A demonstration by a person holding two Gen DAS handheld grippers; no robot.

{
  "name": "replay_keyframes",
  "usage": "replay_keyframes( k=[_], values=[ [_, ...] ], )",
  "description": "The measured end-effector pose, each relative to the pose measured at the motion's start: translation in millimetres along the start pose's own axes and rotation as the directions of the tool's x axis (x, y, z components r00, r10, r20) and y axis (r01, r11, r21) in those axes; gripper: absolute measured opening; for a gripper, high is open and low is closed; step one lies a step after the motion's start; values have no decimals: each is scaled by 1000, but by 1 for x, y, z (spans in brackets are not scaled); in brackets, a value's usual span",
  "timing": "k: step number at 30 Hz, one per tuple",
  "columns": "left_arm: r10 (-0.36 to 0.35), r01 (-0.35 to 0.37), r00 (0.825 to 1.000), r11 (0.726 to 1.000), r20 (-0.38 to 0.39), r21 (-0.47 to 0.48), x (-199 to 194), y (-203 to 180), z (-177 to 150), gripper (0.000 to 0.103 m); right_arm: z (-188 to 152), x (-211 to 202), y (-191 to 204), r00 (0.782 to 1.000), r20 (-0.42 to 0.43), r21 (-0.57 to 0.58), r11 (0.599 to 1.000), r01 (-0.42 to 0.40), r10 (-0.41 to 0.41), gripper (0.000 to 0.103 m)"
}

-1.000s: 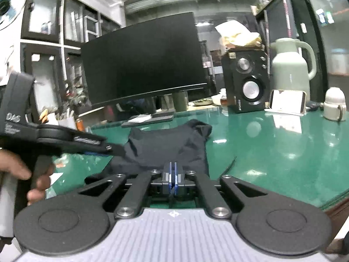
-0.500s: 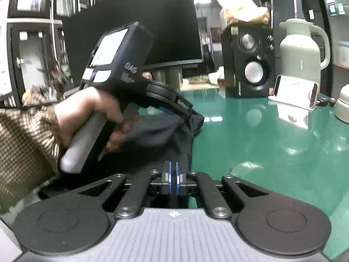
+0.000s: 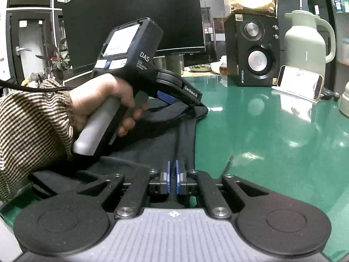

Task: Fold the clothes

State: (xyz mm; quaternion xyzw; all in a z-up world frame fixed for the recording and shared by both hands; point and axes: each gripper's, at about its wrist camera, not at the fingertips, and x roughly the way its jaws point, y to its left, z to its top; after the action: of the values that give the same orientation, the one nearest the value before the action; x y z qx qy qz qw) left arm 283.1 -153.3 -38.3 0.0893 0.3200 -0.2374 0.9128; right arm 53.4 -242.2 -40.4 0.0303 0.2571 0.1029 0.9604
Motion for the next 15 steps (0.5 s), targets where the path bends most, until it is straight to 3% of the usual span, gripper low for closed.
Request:
replay_keyframes(
  k=[4, 7, 11, 15],
  values=[
    [-72, 72, 997, 997, 28, 14, -14, -3, 5, 28, 8, -3, -1, 1000, 5, 19, 1000, -19, 19, 6],
    [-88, 88, 996, 994, 9, 59, -10, -13, 3, 28, 18, -1, 7, 997, 40, 13, 998, -61, 61, 6],
    [-73, 74, 997, 995, -18, 66, 2, -17, -1, 30, 18, 15, 17, 996, -25, -9, 996, -87, 87, 7],
    [-61, 62, 998, 996, -18, 64, 7, -16, -1, 33, 10, 15, 18, 995, -30, -2, 996, -93, 93, 9]
  ],
)
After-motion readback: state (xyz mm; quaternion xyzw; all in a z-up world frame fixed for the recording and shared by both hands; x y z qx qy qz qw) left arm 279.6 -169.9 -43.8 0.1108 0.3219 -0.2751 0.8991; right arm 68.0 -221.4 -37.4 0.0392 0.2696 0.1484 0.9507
